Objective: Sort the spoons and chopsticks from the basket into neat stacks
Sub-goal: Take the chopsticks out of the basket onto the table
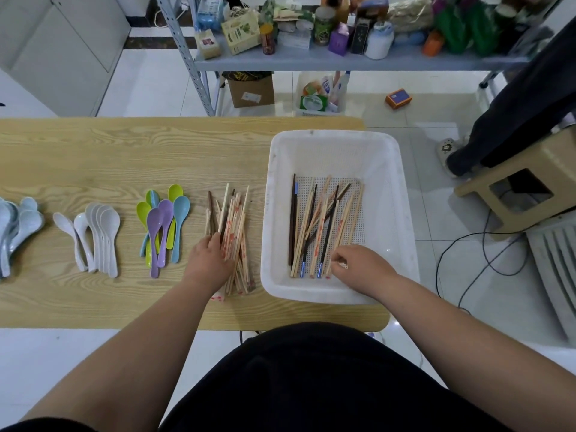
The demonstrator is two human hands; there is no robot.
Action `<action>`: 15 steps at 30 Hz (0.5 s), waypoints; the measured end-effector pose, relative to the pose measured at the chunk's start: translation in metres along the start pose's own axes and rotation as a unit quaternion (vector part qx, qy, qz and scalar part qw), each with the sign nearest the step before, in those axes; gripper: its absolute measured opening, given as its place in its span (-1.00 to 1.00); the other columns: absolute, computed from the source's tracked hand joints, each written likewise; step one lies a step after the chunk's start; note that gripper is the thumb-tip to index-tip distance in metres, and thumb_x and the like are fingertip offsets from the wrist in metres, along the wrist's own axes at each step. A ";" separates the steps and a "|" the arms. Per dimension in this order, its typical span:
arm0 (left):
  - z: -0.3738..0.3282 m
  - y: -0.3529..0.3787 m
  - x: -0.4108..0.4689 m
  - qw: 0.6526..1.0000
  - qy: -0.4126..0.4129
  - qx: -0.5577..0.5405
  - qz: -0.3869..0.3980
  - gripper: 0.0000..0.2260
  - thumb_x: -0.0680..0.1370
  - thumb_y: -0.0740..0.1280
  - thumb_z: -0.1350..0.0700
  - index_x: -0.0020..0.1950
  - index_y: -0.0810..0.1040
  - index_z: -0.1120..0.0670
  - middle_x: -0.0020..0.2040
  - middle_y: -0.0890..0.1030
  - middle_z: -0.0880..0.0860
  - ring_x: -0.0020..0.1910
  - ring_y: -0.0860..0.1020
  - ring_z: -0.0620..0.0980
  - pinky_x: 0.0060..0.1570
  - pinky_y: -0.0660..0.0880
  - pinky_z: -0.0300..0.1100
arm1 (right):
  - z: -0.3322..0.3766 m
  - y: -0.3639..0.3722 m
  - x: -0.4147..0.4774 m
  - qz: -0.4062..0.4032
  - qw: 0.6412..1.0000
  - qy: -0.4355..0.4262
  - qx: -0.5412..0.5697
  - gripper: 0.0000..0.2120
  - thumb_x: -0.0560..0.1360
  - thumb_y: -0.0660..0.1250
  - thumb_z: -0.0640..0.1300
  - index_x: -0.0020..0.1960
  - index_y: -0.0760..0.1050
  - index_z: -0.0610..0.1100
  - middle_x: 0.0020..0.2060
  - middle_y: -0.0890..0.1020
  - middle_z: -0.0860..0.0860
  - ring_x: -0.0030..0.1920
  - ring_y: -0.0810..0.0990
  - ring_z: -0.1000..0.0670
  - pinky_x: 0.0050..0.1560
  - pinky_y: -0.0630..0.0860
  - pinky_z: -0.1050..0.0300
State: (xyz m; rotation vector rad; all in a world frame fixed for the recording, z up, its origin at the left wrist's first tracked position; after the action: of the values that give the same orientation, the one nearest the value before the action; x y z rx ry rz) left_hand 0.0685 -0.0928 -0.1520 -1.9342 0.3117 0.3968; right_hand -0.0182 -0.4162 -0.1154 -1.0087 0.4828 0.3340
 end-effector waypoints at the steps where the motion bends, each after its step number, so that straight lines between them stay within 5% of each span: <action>1: -0.007 -0.008 -0.003 0.999 0.022 -0.019 -0.038 -0.48 0.54 0.22 -0.09 0.44 0.41 0.12 0.37 0.48 0.18 0.34 0.44 0.20 0.36 0.40 0.11 | -0.003 -0.001 0.000 -0.001 1.000 0.013 0.003 -0.79 0.59 0.21 0.05 0.13 0.54 0.03 0.06 0.58 0.06 0.02 0.55 0.03 0.10 0.56 -0.01; 4: -0.051 -0.023 -0.021 0.983 0.088 -0.118 -0.112 -0.59 0.61 0.26 0.06 0.46 0.42 0.06 0.41 0.45 0.05 0.37 0.42 0.04 0.34 0.36 -0.07 | -0.016 -0.008 0.007 -0.019 0.997 0.061 0.037 -0.64 0.60 0.25 0.05 0.34 0.46 -0.06 0.18 0.55 -0.02 0.05 0.56 -0.03 0.05 0.54 0.04; 7: -0.100 -0.014 -0.040 0.971 0.200 -0.101 -0.085 -0.52 0.61 0.29 0.07 0.53 0.34 0.02 0.53 0.31 -0.01 0.51 0.25 -0.04 0.42 0.20 -0.13 | -0.025 -0.009 0.024 -0.045 0.988 0.131 0.070 -0.47 0.56 0.32 0.09 0.43 0.33 -0.14 0.21 0.50 -0.10 0.05 0.56 -0.07 -0.02 0.53 0.05; 12: -0.126 0.021 -0.053 0.963 0.267 -0.002 -0.043 -0.44 0.58 0.22 -0.07 0.57 0.26 0.03 0.63 0.08 0.01 0.63 -0.17 0.03 0.54 -0.07 0.03 | -0.033 -0.009 0.053 -0.086 0.969 0.218 0.074 -0.15 0.48 0.40 0.27 0.53 0.19 -0.20 0.39 0.33 -0.17 0.34 0.42 -0.20 0.31 0.48 -0.11; 15: -0.135 0.026 -0.056 0.952 0.292 0.059 -0.065 -0.41 0.57 0.13 -0.14 0.56 0.28 0.07 0.63 0.11 0.09 0.63 -0.16 0.10 0.57 -0.05 0.11 | -0.031 -0.008 0.063 -0.107 0.968 0.221 0.058 -0.14 0.48 0.43 0.24 0.55 0.16 -0.20 0.41 0.30 -0.18 0.39 0.35 -0.21 0.32 0.43 -0.11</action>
State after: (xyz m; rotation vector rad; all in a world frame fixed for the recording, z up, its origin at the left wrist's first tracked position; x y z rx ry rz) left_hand 0.0246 -0.2253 -0.1020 -1.9064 0.5712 -0.2884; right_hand 0.0319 -0.4443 -0.1565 -1.0108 0.7773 -0.1184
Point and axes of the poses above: each hand's wrist, its own x-axis towards the middle knuckle, its own y-axis out of the palm, z = x × y, the point moved 7 cm from there along x, towards the middle knuckle
